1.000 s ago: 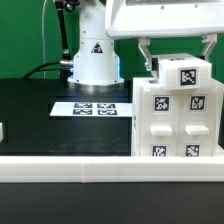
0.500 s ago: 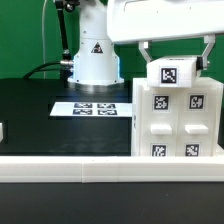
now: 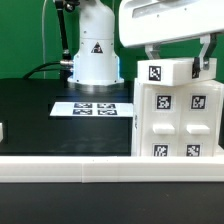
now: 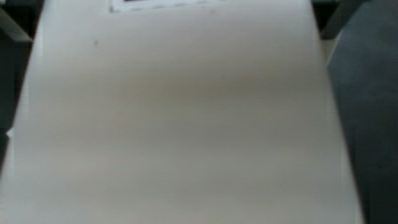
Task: Assemble cabinet
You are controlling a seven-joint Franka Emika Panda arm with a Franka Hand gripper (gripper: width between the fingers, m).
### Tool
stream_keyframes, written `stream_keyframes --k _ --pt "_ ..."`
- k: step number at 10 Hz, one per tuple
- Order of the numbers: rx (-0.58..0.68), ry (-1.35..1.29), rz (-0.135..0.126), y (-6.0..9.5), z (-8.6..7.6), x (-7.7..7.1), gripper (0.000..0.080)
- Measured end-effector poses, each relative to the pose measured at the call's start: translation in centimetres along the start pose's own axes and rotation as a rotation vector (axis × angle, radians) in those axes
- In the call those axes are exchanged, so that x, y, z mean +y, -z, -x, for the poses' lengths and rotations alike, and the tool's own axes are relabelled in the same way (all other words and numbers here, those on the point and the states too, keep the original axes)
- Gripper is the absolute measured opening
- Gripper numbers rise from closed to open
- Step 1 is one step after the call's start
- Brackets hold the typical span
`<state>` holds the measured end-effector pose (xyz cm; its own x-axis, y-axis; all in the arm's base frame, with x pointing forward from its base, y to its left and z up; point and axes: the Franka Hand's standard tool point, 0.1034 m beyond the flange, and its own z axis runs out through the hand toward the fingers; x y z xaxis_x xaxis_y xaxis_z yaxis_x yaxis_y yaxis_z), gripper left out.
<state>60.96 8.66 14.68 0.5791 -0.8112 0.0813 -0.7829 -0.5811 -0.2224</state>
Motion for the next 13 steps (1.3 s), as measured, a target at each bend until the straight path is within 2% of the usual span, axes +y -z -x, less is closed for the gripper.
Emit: stream_keyframes --k 5,9,13 --pt "-0.025 -0.254 -0.003 0.02 0.15 0.14 0.0564" --pt "-0.038 -0.753 -0.006 0.06 0.31 0.23 0.0564" --pt "-0.067 -1.078 0.02 0.01 0.21 0.72 0.0564"
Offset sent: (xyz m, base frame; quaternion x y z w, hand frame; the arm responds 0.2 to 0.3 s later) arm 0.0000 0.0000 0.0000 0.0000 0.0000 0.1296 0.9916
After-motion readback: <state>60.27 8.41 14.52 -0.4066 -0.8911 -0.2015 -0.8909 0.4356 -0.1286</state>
